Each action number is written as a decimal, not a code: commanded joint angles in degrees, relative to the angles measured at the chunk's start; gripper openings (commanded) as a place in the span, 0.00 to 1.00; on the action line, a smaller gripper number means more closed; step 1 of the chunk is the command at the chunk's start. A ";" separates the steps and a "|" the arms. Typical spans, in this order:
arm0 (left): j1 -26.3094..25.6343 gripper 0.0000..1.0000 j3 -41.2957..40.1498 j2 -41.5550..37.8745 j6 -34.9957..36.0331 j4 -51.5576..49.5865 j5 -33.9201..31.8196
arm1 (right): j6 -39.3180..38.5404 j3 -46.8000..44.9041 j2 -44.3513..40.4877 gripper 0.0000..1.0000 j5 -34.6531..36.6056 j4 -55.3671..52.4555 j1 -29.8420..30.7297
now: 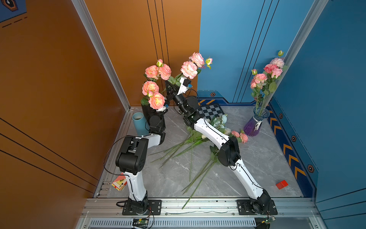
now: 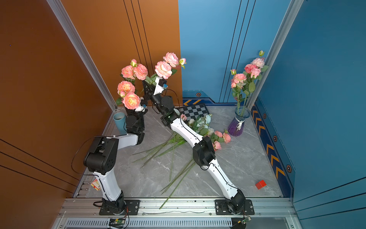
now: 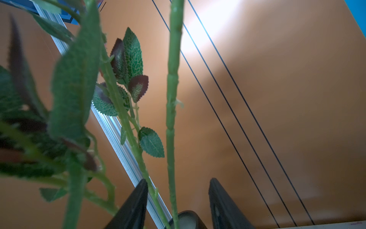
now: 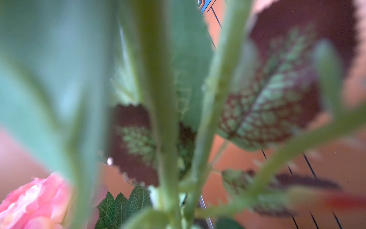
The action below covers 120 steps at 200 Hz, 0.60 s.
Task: Place the pink flowers into the vase
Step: Place the flower in the vase.
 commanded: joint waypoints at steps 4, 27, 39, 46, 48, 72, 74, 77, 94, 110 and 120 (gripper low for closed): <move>0.60 0.46 2.62 0.76 -1.28 0.94 0.66 | 0.93 1.39 -3.06 0.11 -2.03 0.50 0.58; 0.58 0.40 3.36 0.98 -1.51 0.92 0.90 | 0.09 1.32 -2.91 0.11 -2.28 0.11 0.76; 0.60 0.40 3.49 1.07 -1.78 0.93 0.97 | -0.04 1.30 -2.81 0.11 -2.42 0.02 0.76; 0.58 0.40 3.58 1.07 -1.92 0.90 1.05 | -0.13 1.30 -2.55 0.11 -2.46 -0.09 0.81; 0.63 0.39 3.54 1.07 -1.95 0.93 1.05 | -0.14 1.30 -2.46 0.11 -2.47 -0.08 0.84; 0.59 0.32 3.55 1.33 -1.79 0.94 1.23 | -0.23 1.30 -2.09 0.11 -2.29 0.04 0.98; 0.58 0.31 3.55 1.33 -1.72 0.92 1.23 | -0.23 1.30 -2.10 0.12 -2.29 0.04 1.02; 0.58 0.30 3.50 1.33 -1.72 0.87 1.29 | -0.23 1.37 -2.15 0.11 -2.25 0.07 0.97; 0.58 0.26 3.46 1.33 -1.63 0.90 1.37 | -0.37 1.30 -2.11 0.12 -2.25 0.04 0.91; 0.51 0.23 3.56 1.30 -1.63 0.94 1.52 | -0.40 1.37 -2.02 0.12 -2.03 0.18 0.87; 0.54 0.22 3.65 1.33 -1.56 0.94 1.73 | -0.49 1.31 -2.04 0.12 -1.94 0.12 0.93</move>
